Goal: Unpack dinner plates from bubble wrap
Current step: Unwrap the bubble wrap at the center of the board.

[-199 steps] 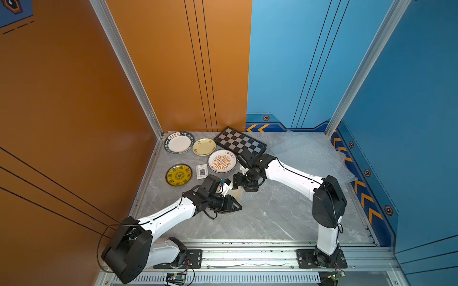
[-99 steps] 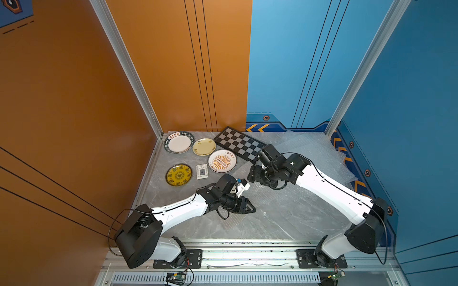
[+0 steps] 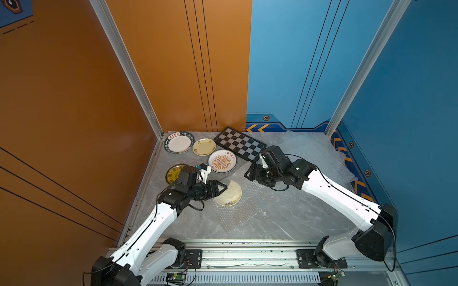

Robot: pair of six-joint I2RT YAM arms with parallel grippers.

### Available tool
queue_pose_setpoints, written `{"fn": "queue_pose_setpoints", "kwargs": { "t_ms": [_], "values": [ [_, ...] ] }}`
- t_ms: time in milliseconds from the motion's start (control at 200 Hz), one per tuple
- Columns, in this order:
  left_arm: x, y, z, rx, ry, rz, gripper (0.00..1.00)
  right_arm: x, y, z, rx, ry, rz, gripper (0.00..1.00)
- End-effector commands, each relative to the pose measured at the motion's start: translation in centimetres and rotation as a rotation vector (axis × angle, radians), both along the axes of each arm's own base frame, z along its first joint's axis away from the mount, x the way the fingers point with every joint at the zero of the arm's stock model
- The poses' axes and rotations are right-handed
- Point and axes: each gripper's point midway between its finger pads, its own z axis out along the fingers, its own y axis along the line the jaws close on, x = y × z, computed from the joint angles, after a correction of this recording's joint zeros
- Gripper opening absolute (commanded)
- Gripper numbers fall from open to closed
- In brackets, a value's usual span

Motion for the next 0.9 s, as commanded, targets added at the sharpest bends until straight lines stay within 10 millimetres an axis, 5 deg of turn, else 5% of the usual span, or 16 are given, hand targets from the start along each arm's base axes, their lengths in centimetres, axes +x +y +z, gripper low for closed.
{"fn": "queue_pose_setpoints", "kwargs": {
  "t_ms": [0, 100, 405, 896],
  "values": [
    [-0.8, 2.2, -1.6, 0.108, 0.102, 0.075, 0.64, 0.8, 1.2, -0.7, 0.034, 0.009, 0.011, 0.73],
    [-0.9, 3.6, -2.4, 0.122, 0.163, 0.144, 0.77, 1.1, 2.1, -2.4, 0.027, 0.046, 0.034, 0.73],
    [-2.3, 4.8, -6.4, 0.097, 0.361, 0.174, 0.79, 0.8, 4.4, -7.4, 0.048, 0.159, 0.063, 0.73],
    [-1.4, 6.2, -7.3, 0.076, 0.402, 0.217, 0.8, -1.8, 8.0, -13.2, 0.047, 0.266, 0.193, 0.64]
  ]
}}
